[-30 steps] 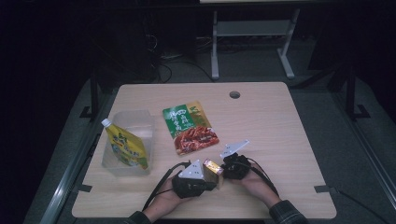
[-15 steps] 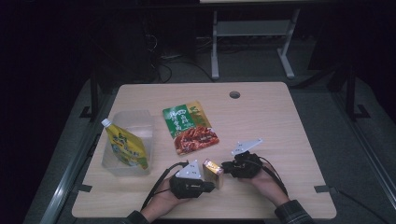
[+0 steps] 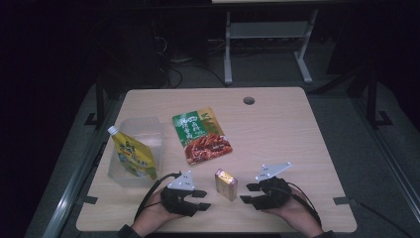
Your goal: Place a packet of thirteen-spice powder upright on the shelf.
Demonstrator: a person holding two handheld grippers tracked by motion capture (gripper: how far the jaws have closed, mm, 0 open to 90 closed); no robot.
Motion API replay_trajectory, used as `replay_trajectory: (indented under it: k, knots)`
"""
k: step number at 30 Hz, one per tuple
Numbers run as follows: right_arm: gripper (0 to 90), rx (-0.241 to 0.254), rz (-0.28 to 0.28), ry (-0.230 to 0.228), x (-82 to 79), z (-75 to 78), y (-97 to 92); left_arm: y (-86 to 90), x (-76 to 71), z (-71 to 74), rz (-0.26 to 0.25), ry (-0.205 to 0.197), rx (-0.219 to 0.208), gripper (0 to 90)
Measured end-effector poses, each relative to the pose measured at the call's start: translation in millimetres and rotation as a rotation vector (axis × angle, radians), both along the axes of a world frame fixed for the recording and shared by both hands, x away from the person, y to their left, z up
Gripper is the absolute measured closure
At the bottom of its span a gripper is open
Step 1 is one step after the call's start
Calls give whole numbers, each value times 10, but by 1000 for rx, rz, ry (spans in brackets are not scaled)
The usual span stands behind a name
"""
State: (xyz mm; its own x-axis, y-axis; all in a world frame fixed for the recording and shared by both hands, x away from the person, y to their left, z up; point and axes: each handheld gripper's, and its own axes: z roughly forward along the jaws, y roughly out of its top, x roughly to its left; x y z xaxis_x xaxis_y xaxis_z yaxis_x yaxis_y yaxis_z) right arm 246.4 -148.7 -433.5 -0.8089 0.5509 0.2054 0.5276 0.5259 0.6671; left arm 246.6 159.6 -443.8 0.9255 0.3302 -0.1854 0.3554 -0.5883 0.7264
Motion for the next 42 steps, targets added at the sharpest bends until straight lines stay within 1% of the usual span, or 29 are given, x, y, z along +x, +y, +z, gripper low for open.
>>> replay_trajectory:
  k: [1, 4, 6, 8, 9, 10, 11, 12, 13, 14, 15, 17, 18, 19, 22, 23, 24, 25, 26, 29, 31, 32, 36, 38, 39, 40, 42]
  knots:
    - [500, 8, 5, 1, -30, 6, 13, 34, -8, -3, 4, 1, 3, 511]
    - [478, 20, 26, -6, -81, 18, 78, 121, -42, -32, 20, 32, 7, 441]
    - [465, 15, 25, -6, -84, 19, 136, 158, -51, -52, 19, 34, 22, 414]
    - [455, 14, 20, -13, -67, 12, 188, 182, -45, -71, 18, 40, 32, 403]
    - [448, 8, 19, -12, -60, 16, 207, 177, -43, -79, 28, 43, 27, 403]
    - [441, 8, 21, -19, -47, 13, 232, 176, -31, -77, 22, 40, 34, 402]
    - [442, 6, 20, -25, -36, 13, 252, 164, -28, -78, 26, 47, 30, 402]
    - [442, 8, 19, -26, -21, 14, 278, 157, -27, -81, 29, 45, 28, 402]
    - [443, 10, 18, -31, -15, 15, 291, 154, -20, -82, 22, 42, 33, 402]
    - [449, 14, 16, -36, -5, 23, 310, 153, -20, -83, 20, 40, 35, 403]
    - [451, 17, 20, -51, 7, 23, 318, 150, -23, -86, 23, 43, 30, 402]
    - [462, 34, 10, -67, 23, 47, 350, 152, -20, -85, 28, 45, 30, 402]
    - [463, 37, 3, -65, 26, 60, 361, 157, -12, -84, 24, 42, 34, 403]
    - [468, 45, 7, -79, 42, 70, 375, 156, -11, -83, 26, 44, 31, 403]
    - [483, 56, 10, -97, 62, 92, 407, 146, -14, -91, 33, 54, 21, 403]
    - [490, 61, 12, -105, 72, 99, 420, 145, -11, -96, 34, 50, 20, 403]
    - [497, 62, 9, -99, 72, 108, 431, 143, -9, -101, 33, 52, 19, 402]
    - [510, 62, 8, -110, 84, 112, 451, 140, -9, -103, 32, 53, 17, 400]
    - [527, 63, 15, -131, 98, 112, 465, 138, -10, -105, 33, 53, 15, 397]
    - [600, 59, 18, -142, 120, 125, 497, 134, -12, -101, 32, 48, 13, 388]
    - [639, 59, 7, -146, 136, 125, 508, 139, -15, -96, 33, 54, 15, 383]
    - [653, 57, 8, -162, 147, 129, 506, 142, -14, -95, 33, 51, 13, 382]
    - [664, 54, 17, -170, 177, 139, 492, 148, -7, -93, 28, 39, 17, 373]
    - [664, 53, 17, -164, 184, 152, 493, 145, -6, -96, 26, 35, 22, 360]
    - [664, 55, 22, -173, 199, 156, 488, 143, -7, -97, 27, 35, 22, 354]
    - [664, 59, 22, -166, 208, 167, 488, 142, -6, -96, 25, 34, 22, 351]
    - [665, 62, 28, -172, 241, 190, 488, 135, -16, -96, 33, 36, 17, 344]
